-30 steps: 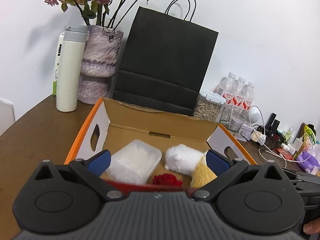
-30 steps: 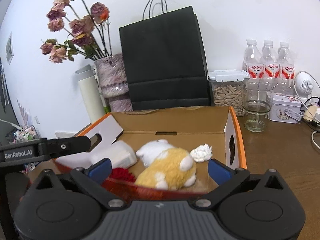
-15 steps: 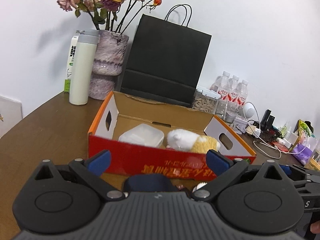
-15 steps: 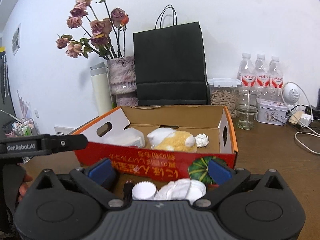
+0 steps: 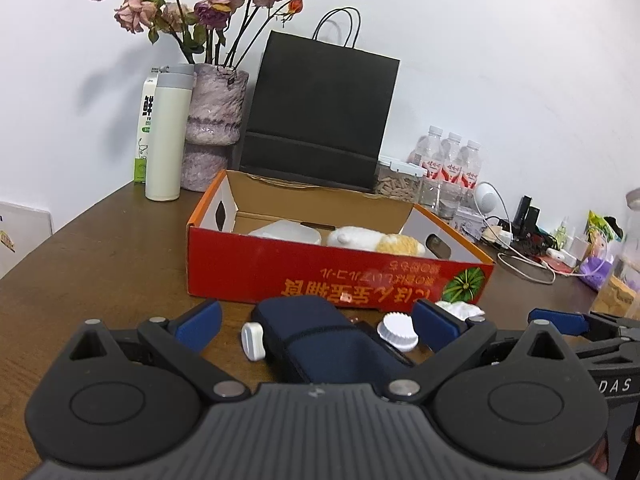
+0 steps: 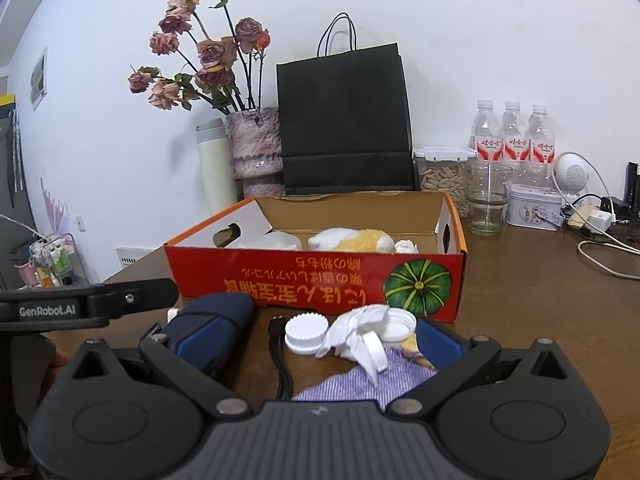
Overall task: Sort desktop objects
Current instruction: 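Withdraw both grippers from the box back toward the navy pouch and caps, then move the left gripper to the braided cable coil while the right gripper approaches the pouch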
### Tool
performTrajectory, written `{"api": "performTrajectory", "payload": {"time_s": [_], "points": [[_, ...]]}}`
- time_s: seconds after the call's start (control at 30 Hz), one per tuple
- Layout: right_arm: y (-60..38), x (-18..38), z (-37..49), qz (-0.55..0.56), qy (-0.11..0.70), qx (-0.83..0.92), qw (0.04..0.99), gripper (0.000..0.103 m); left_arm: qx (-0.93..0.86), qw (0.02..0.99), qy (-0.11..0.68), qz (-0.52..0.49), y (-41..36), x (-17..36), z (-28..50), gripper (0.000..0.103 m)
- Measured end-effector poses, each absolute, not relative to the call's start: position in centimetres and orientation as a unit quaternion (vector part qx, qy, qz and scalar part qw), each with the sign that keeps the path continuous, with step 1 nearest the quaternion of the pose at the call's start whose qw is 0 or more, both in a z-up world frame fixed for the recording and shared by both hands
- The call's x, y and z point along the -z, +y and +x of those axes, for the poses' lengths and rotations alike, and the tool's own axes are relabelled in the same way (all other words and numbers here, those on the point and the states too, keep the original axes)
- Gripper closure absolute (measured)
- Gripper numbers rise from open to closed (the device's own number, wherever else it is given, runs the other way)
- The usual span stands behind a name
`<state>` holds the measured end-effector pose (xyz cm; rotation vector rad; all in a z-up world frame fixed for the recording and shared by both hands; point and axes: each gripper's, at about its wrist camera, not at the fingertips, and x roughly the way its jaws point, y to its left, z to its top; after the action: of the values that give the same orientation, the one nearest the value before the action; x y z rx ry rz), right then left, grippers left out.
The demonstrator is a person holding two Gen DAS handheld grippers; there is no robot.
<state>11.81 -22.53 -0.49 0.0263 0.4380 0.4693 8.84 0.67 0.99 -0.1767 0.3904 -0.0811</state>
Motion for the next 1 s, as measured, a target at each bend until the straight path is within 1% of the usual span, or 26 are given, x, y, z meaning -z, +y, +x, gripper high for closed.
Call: {"api": "performTrajectory", "payload": {"time_s": [0.23,0.47,1.0], "points": [[-22.8,0.8,10.0,-0.001,0.21,-0.228,0.951,0.0,0.043,0.98,0.183,-0.069,0.1,-0.7,6.9,0.0],[-23.0,0.8,8.2,-0.016,0.212,-0.232,0.949,0.0,0.042,0.979,0.188,-0.061,-0.2,-0.5,5.7,0.0],[-25.3,2.4,7.8,-0.041,0.272,-0.203,0.94,0.0,0.038,0.967,0.246,-0.052,-0.3,0.5,4.6,0.0]]}}
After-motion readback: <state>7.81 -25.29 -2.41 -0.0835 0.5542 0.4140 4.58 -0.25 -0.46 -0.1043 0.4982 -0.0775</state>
